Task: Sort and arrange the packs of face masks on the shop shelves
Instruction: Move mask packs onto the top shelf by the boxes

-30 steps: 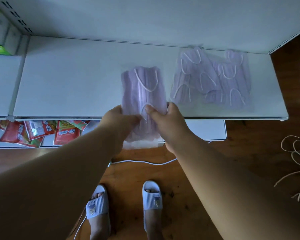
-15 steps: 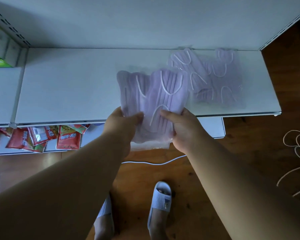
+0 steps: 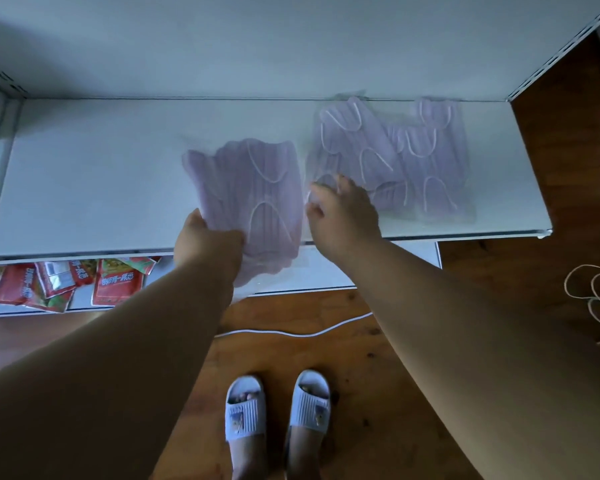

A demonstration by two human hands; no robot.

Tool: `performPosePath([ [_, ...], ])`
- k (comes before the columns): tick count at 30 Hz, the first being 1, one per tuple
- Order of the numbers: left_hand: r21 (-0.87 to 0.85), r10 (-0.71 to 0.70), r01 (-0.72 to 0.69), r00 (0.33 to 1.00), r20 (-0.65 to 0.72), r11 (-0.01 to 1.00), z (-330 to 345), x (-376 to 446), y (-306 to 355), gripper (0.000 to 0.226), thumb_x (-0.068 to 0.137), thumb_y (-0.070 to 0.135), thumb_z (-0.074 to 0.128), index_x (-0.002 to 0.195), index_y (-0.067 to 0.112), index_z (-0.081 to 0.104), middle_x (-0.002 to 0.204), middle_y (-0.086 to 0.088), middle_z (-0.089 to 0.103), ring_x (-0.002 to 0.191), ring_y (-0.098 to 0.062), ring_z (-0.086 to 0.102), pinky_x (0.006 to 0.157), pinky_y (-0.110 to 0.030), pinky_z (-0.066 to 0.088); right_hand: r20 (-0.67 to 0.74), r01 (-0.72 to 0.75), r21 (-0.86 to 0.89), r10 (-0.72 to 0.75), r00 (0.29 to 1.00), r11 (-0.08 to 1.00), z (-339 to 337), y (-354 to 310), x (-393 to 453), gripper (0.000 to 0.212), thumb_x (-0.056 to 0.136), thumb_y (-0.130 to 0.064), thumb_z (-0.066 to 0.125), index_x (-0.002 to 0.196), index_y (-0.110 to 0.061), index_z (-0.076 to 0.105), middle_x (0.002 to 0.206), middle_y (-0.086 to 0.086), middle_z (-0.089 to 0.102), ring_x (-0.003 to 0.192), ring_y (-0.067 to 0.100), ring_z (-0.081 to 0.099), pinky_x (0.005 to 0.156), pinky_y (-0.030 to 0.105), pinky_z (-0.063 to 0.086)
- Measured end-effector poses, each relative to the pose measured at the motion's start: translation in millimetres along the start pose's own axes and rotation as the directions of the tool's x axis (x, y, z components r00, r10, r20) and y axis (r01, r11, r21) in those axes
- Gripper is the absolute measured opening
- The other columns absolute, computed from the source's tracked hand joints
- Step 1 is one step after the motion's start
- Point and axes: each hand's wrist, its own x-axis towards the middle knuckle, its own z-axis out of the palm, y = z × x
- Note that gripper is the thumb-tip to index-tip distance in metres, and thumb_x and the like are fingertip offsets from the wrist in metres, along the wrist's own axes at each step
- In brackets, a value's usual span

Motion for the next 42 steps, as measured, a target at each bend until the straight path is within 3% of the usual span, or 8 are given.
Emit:
performPosePath([
  [3,0.075,0.030,-0.028,0.999,-0.022,0.997,4,14,-5,0.023,0.084,0.011,0.065,0.101,0.021,0.051,0.082,-0.002,0.055,0.089,-0.034,0.057,0.085,-0.039,0.052,0.236,0.058,-0.189,-0.012,0.972,0.980,13,3,3,0.053,0.103,-0.037,0.034,0.154,-0.027,0.025,0.165,0.015,0.005,0.151,0.036,0.003,0.121,0.048,0.009],
  [8,0.145,0.046,-0.044,0.999,-0.007,0.988,12,19,-5,0.022,0.082,0.010,0.062,0.100,0.020,0.054,0.076,0.003,0.053,0.085,-0.033,0.057,0.079,-0.037,0.050,-0.079,-0.007,0.283,0.030,0.996,0.959,15,6,-11,0.030,0.102,-0.022,0.038,0.118,-0.005,0.058,0.124,0.010,0.060,0.116,0.028,0.053,0.101,0.041,0.041],
  [15,0.116,-0.003,0.005,1.000,-0.013,0.993,15,10,9,0.020,0.083,0.008,0.062,0.099,0.017,0.056,0.075,0.003,0.054,0.070,-0.026,0.053,0.068,-0.033,0.042,-0.033,-0.102,0.930,0.357,0.934,0.354,-31,-3,-47,0.042,0.100,-0.008,0.043,0.066,-0.030,0.050,0.054,-0.024,0.050,0.058,-0.008,0.049,0.062,0.011,0.041],
  [23,0.042,-0.034,0.028,0.989,0.141,0.999,45,1,26,0.037,0.091,0.038,0.065,0.113,0.011,0.055,0.098,-0.009,0.064,0.094,-0.036,0.064,0.084,-0.042,0.056,-0.027,0.257,0.481,-0.278,0.960,0.838,-4,2,-38,0.036,0.093,-0.023,0.041,0.104,-0.005,0.070,0.102,0.012,0.070,0.097,0.026,0.063,0.086,0.039,0.047],
  [27,0.173,-0.007,0.005,1.000,0.014,0.985,59,2,10,0.024,0.083,0.012,0.066,0.102,0.015,0.052,0.076,0.001,0.049,0.086,-0.033,0.056,0.079,-0.037,0.051,-0.149,0.224,0.237,-0.192,0.970,0.945,-4,38,8,0.039,0.095,-0.026,0.048,0.127,-0.010,0.064,0.146,0.023,0.046,0.139,0.034,0.040,0.114,0.039,0.029],
  [32,0.052,-0.052,0.051,0.999,0.008,0.997,76,-6,8,0.023,0.086,0.012,0.065,0.103,0.015,0.049,0.079,0.001,0.051,0.079,-0.030,0.054,0.072,-0.034,0.044,0.122,0.123,-0.238,-0.096,0.988,0.964,-7,80,46,0.049,0.101,-0.032,0.038,0.147,-0.014,0.039,0.160,0.015,0.021,0.149,0.034,0.016,0.121,0.052,0.007],
  [38,-0.004,-0.040,0.040,0.999,0.029,0.999,90,-9,20,0.019,0.089,0.021,0.062,0.105,0.017,0.052,0.088,-0.005,0.059,0.073,-0.026,0.056,0.070,-0.034,0.046,-0.305,0.134,0.359,-0.019,0.952,0.924,-17,68,11,0.042,0.091,-0.022,0.044,0.119,0.001,0.066,0.120,0.018,0.066,0.111,0.037,0.060,0.101,0.045,0.044],
  [42,-0.035,-0.068,0.073,0.988,0.140,0.997,98,-14,33,0.051,0.091,0.055,0.057,0.122,0.014,0.054,0.107,-0.010,0.063,0.092,-0.035,0.064,0.084,-0.044,0.056,-0.029,0.284,0.439,-0.303,0.953,0.853,-8,57,-21,0.044,0.099,-0.030,0.039,0.129,-0.006,0.059,0.121,0.013,0.067,0.113,0.031,0.060,0.095,0.042,0.047],
])
